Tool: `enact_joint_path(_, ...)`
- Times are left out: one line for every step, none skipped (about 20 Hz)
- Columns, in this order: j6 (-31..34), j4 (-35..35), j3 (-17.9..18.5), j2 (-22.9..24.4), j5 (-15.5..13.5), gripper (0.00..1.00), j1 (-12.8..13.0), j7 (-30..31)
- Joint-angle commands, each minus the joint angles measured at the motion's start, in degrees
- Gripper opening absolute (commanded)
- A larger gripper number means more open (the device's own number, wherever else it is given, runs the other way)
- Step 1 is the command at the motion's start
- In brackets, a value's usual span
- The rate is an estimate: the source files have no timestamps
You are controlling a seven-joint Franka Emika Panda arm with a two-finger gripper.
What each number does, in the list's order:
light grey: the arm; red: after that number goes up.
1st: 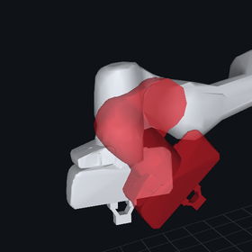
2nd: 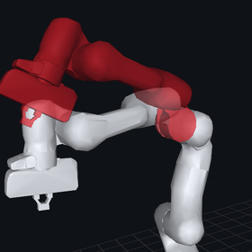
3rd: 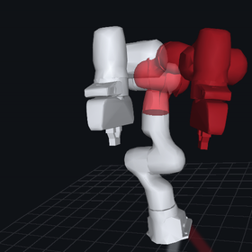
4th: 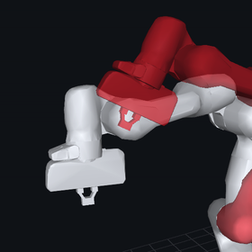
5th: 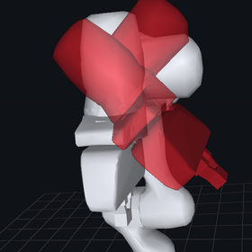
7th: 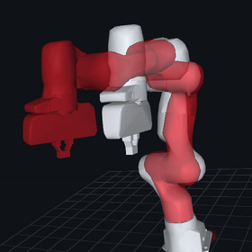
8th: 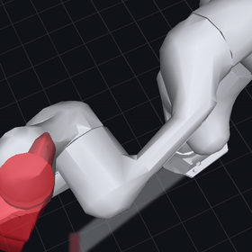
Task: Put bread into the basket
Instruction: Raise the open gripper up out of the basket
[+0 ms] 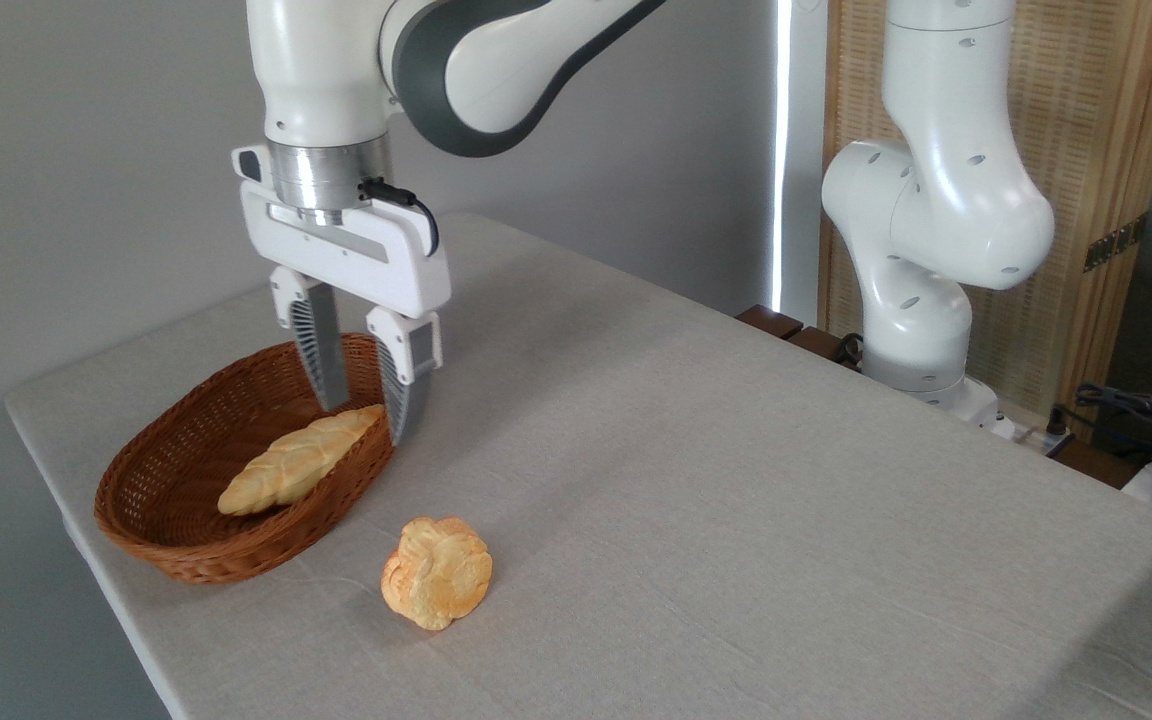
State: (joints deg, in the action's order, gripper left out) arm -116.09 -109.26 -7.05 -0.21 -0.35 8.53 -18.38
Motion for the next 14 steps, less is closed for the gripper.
enact_joint_path(6.5, 1.9, 3.8, 1.4, 0.6, 1.0, 0.1, -8.9)
enact_joint_path(7.6, 2.1, 4.6, 1.6, 0.6, 1.0, 0.1, -10.0)
enact_joint_path(8.4, 2.3, 5.1, 1.8, 0.5, 1.0, 0.1, -10.9)
enact_joint_path(9.6, 3.1, 6.1, 2.1, 0.5, 1.0, 0.2, -12.4)
enact_joint_path(11.1, 3.5, 7.1, 2.5, 0.4, 1.0, 0.2, -14.0)
enact_joint_path(12.1, 3.9, 7.6, 2.7, 0.2, 1.0, 0.1, -15.7)
enact_joint_path(12.8, 3.9, 8.5, 3.1, 0.0, 1.0, 0.1, -17.4)
enact_joint_path(13.3, 4.1, 9.8, 3.6, -0.2, 1.0, 0.2, -18.5)
enact_joint_path(13.8, 4.2, 10.1, 3.8, -0.3, 1.0, 0.2, -19.0)
enact_joint_path(14.0, 4.3, 10.1, 3.9, -0.3, 1.0, 0.2, -19.0)
enact_joint_path(14.0, 4.4, 10.2, 3.8, -0.3, 1.0, 0.1, -19.1)
enact_joint_path(14.0, 4.4, 10.2, 3.9, -0.4, 1.0, 0.2, -18.5)
enact_joint_path(14.1, 4.4, 10.1, 3.9, -1.5, 1.0, 0.2, -18.1)
enact_joint_path(14.1, 4.3, 10.2, 3.9, -3.2, 1.0, 0.2, -17.7)
